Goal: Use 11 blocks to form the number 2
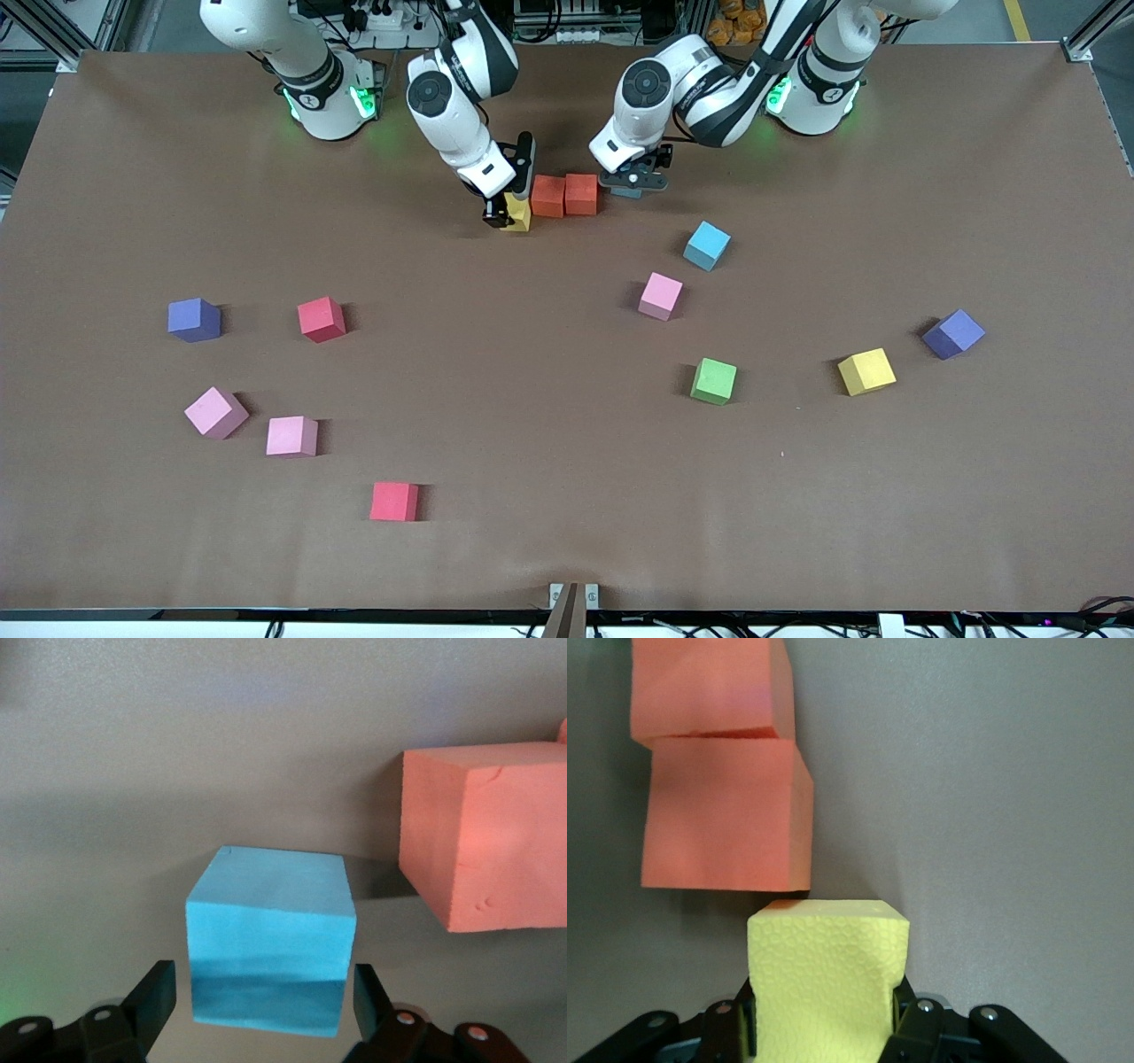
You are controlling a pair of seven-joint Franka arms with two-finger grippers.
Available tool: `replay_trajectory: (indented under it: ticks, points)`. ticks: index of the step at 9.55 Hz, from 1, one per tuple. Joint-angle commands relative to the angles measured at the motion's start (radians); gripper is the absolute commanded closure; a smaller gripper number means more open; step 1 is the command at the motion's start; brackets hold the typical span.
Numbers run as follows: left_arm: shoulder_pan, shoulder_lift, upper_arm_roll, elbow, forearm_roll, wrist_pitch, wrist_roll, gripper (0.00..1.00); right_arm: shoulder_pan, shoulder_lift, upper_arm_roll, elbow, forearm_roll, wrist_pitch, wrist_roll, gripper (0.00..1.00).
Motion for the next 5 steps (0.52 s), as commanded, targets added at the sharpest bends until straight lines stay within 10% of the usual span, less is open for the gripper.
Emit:
replay_trajectory:
  ticks: [1,5]
  points:
    - [0.005,0.019,-0.006,0.016,0.018,0.017,-0.026,0.11,0.026,-0.067,-0.006,-0.083,0.043,0.015,-0.008,0.79]
    - [0.005,0.023,-0.006,0.013,0.016,0.017,-0.026,0.12,0.078,-0.071,-0.002,-0.093,0.043,0.017,0.082,0.79]
